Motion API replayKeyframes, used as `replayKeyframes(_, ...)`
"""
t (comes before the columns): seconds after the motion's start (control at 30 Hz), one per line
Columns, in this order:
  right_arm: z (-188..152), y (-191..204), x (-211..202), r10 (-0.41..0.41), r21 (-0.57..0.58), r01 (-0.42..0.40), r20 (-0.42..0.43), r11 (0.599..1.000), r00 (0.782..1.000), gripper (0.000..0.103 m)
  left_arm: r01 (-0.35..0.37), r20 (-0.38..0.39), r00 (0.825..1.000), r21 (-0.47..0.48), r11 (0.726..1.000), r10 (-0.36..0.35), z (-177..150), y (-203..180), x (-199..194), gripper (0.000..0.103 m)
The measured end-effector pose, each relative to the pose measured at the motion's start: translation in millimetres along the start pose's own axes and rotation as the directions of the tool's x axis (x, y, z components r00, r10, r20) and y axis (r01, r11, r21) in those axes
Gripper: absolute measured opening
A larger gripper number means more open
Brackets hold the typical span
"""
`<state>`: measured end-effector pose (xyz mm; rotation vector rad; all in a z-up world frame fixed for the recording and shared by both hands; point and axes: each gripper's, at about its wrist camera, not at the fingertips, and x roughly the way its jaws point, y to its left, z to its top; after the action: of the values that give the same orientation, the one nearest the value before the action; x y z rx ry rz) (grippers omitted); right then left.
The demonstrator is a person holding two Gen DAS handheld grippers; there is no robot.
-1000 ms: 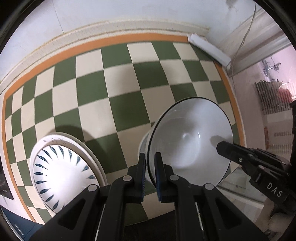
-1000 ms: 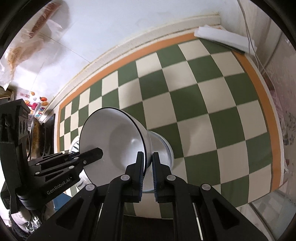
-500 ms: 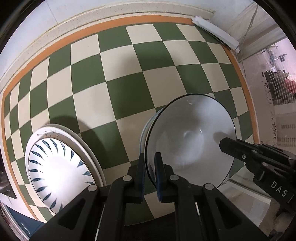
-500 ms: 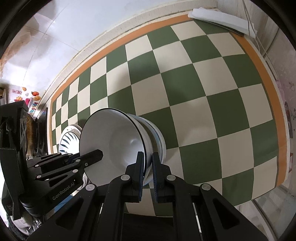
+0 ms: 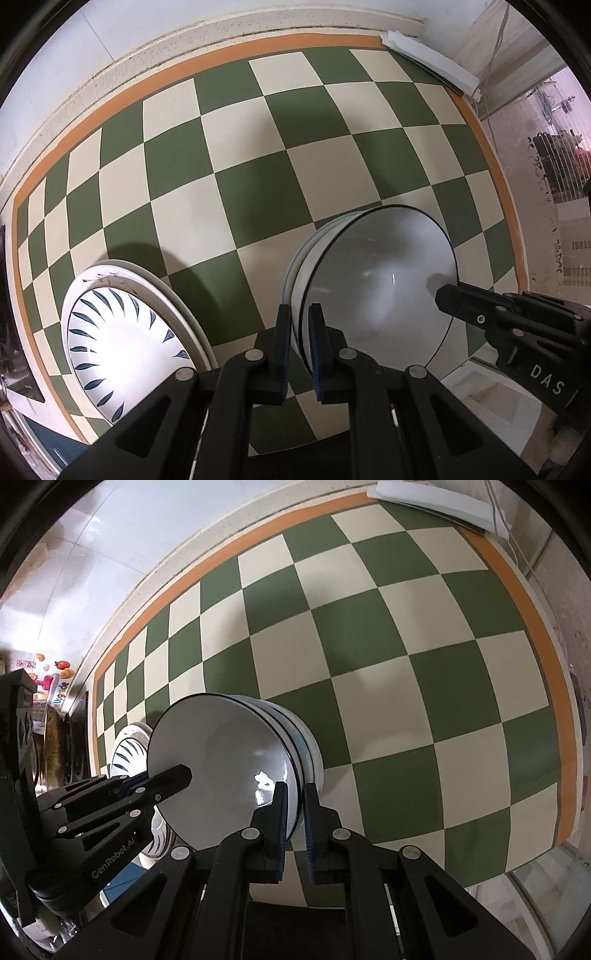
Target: Organize plates and bowls
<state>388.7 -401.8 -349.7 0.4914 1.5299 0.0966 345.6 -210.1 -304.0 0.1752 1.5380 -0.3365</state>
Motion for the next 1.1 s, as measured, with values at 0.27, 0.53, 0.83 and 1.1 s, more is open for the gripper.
replayKeyframes(0.27,-3,0,-5,-0.001,0.008,0.001,0.002,1.000,1.000,0.013,0.001,0.003,1.000,-0.003,1.000,-0.001,-3,0,-4,0.008)
replayKeyframes(0.53,-24,11,-46,-0.027,-0.020,0.029,0.083,0.999,0.996,0.021,0.058,0.091,0.994,0.017,0.998,-0.059,-19,-1,-52,0.016)
replayKeyframes(0.83,-61,29,-100,-0.057,-0.053,0.069,0.197,0.996,0.979,0.065,0.085,0.201,0.974,0.088,0.993,-0.101,-36,-3,-113,0.055)
replayKeyframes(1.1,-80,32,-130,-0.087,-0.054,0.105,0.264,0.993,0.961,0.091,0.132,0.223,0.963,0.107,0.985,-0.153,-42,-1,-128,0.093)
